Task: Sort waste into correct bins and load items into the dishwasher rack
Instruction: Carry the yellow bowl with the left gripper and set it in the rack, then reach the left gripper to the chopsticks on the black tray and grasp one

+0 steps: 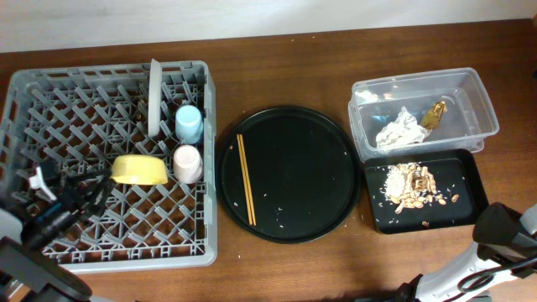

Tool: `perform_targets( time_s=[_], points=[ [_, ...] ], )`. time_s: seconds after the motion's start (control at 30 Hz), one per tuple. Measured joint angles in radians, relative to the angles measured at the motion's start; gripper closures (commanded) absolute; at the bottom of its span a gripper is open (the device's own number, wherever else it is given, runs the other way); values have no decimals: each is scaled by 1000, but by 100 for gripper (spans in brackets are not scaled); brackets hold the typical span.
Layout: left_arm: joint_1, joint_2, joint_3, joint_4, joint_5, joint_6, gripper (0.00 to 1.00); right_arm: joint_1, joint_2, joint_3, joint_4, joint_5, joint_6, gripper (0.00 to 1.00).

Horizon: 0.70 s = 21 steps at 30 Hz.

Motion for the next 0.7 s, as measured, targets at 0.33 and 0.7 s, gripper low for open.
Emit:
perform_targets(
  time_s=[0.33,0.7],
  points=[
    [22,-163,64,-171,-11,2,84,0,0,0,0,0,0,1],
    [-492,-653,252,119,-615,-557,86,0,1,0,2,0,0,1]
  ],
)
